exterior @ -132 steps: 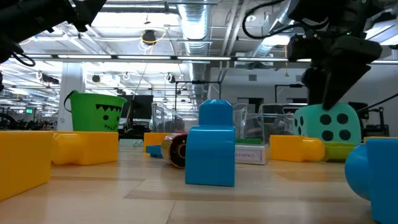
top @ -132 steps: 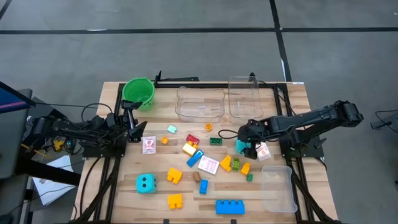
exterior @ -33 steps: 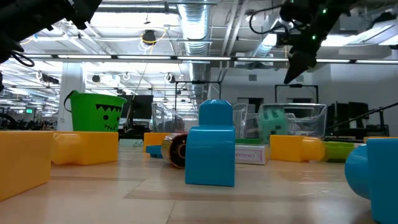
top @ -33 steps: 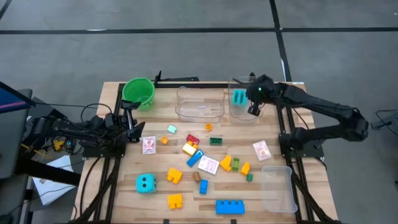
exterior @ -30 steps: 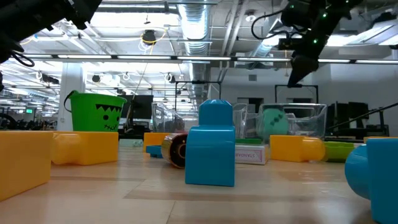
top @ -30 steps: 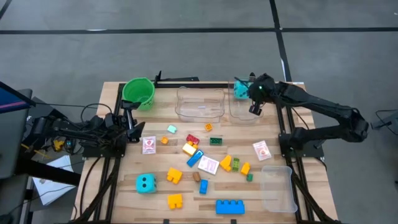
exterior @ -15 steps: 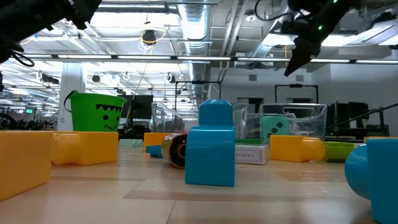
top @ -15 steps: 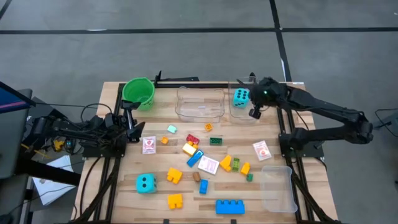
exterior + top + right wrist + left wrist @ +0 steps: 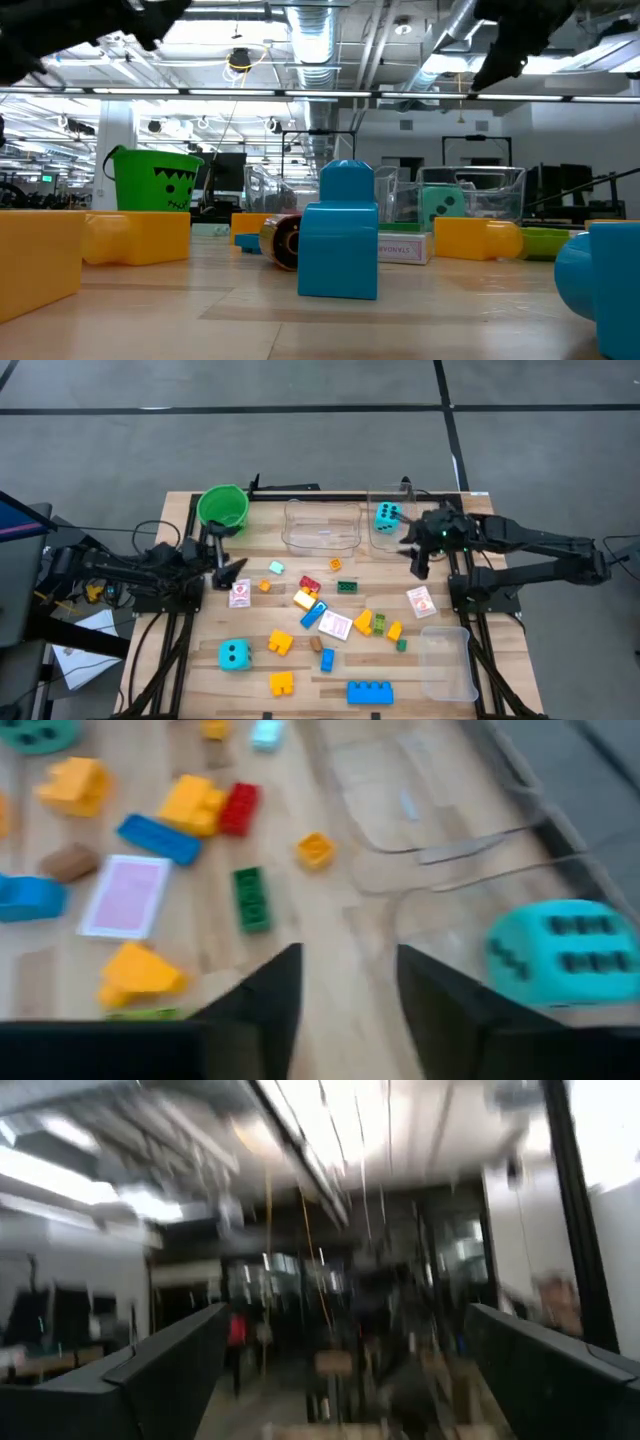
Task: Pick & Place Toys
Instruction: Put the blue dice into the right transparent bin
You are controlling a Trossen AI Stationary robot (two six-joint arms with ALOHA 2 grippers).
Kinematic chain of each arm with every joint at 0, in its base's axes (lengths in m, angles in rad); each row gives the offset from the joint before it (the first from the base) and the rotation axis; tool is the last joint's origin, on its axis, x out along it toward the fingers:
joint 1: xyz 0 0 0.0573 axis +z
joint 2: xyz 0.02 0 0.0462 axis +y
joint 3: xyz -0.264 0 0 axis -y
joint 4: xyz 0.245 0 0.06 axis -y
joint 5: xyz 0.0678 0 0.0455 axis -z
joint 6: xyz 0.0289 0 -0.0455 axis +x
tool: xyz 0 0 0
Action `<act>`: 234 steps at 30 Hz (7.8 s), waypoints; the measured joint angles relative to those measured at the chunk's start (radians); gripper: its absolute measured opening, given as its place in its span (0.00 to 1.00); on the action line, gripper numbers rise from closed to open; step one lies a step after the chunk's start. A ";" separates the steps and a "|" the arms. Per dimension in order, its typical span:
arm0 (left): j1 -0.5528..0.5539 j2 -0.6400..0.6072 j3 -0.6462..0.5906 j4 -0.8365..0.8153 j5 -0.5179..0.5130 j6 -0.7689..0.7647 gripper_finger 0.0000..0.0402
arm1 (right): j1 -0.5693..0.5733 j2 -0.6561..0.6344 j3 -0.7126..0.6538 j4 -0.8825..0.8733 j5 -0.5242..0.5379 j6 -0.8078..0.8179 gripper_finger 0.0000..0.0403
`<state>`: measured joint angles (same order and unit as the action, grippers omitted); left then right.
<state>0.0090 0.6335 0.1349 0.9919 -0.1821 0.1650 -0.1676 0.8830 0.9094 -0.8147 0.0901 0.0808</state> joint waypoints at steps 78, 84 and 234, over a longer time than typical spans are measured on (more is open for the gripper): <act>-1.061 0.748 0.806 -1.898 -0.416 -1.505 0.99 | 0.366 0.002 -0.001 -0.015 0.090 0.399 0.82; -1.091 0.750 0.785 -1.823 -0.414 -1.545 1.00 | 0.371 0.002 -0.001 -0.014 0.091 0.394 0.82; -0.908 0.957 1.108 -2.236 0.074 -1.766 1.00 | 0.414 0.056 -0.001 0.181 0.123 0.604 0.82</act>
<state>-0.8993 1.5902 1.2430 -1.2438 -0.1079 -1.6011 0.2459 0.9390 0.9085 -0.6338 0.2134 0.6846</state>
